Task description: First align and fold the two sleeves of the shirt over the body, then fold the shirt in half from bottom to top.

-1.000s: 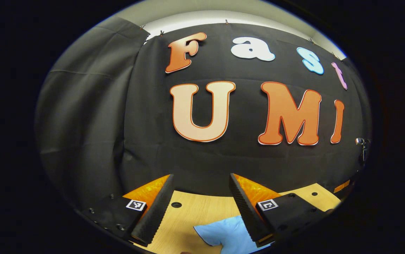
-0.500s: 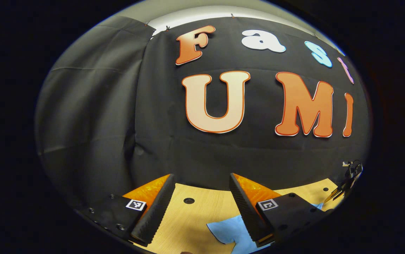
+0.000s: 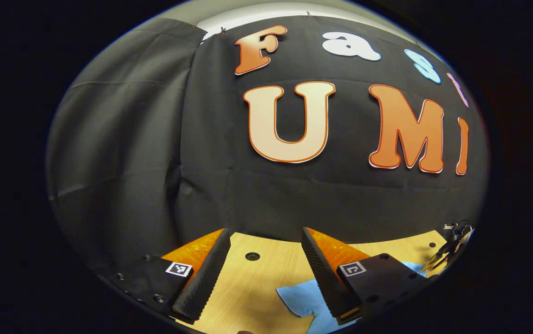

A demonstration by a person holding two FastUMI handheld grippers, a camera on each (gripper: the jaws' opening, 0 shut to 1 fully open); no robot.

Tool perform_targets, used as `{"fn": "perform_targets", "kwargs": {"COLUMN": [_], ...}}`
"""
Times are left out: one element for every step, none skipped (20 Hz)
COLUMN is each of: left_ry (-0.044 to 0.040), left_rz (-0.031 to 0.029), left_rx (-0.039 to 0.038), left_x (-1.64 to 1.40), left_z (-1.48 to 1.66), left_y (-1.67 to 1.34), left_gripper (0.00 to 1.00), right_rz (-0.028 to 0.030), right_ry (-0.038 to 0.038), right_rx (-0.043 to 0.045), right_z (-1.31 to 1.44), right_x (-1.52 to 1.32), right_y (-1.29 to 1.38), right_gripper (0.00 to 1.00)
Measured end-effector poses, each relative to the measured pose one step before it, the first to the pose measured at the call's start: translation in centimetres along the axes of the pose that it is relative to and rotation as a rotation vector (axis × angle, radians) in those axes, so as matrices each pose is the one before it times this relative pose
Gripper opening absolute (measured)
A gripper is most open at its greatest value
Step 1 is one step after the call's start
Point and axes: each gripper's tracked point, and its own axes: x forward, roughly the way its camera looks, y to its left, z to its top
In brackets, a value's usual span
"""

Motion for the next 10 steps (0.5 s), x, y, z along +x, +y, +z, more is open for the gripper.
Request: {"fn": "perform_targets", "kwargs": {"left_ry": [0.00291,0.00225,0.00269,0.00104,0.0014,0.0021,0.00123,0.00126,0.00136,0.00117], "left_rz": [0.00423,0.0041,0.00221,0.00022,-0.00015,-0.00016,0.00014,-0.00027,0.00098,0.00137], "left_rx": [-0.00194,0.00077,0.00065,-0.00235,-0.00409,-0.00372,-0.004,-0.00211,0.00059,0.00268], "left_x": [0.003,0.032,-0.031,0.085,-0.093,-0.037,0.068,0.006,-0.049,-0.074], "left_z": [-0.194,-0.044,-0.114,-0.166,0.105,-0.151,-0.027,-0.16,0.016,-0.141], "left_y": [0.164,0.177,0.05,-0.035,0.072,-0.073,0.068,0.043,0.068,0.032], "left_gripper": [0.99,0.97,0.99,0.97,0.97,0.97,0.97,0.97,0.97,0.99], "right_rz": [0.00632,-0.00519,-0.00331,-0.00733,-0.00347,-0.00089,0.00032,-0.00016,0.00055,0.00066], "right_ry": [0.01548,-0.00744,0.00655,-0.0047,0.00076,-0.00268,0.00137,0.00139,0.0012,-0.00039], "right_rx": [0.00671,-0.00007,-0.00122,-0.00547,-0.00624,-0.00293,-0.00179,-0.00176,-0.00045,0.0028], "right_z": [-0.183,-0.034,0.266,-0.133,-0.095,0.104,-0.153,-0.04,-0.205,-0.056], "right_x": [0.22,-0.022,0.114,-0.083,-0.039,-0.044,0.163,-0.008,0.072,0.109], "right_y": [0.091,-0.167,-0.142,-0.017,-0.028,0.015,0.069,0.085,0.017,0.116], "right_gripper": [0.99,0.99,0.98,0.97,0.96,0.95,0.91,0.87,0.79,0.75]}}
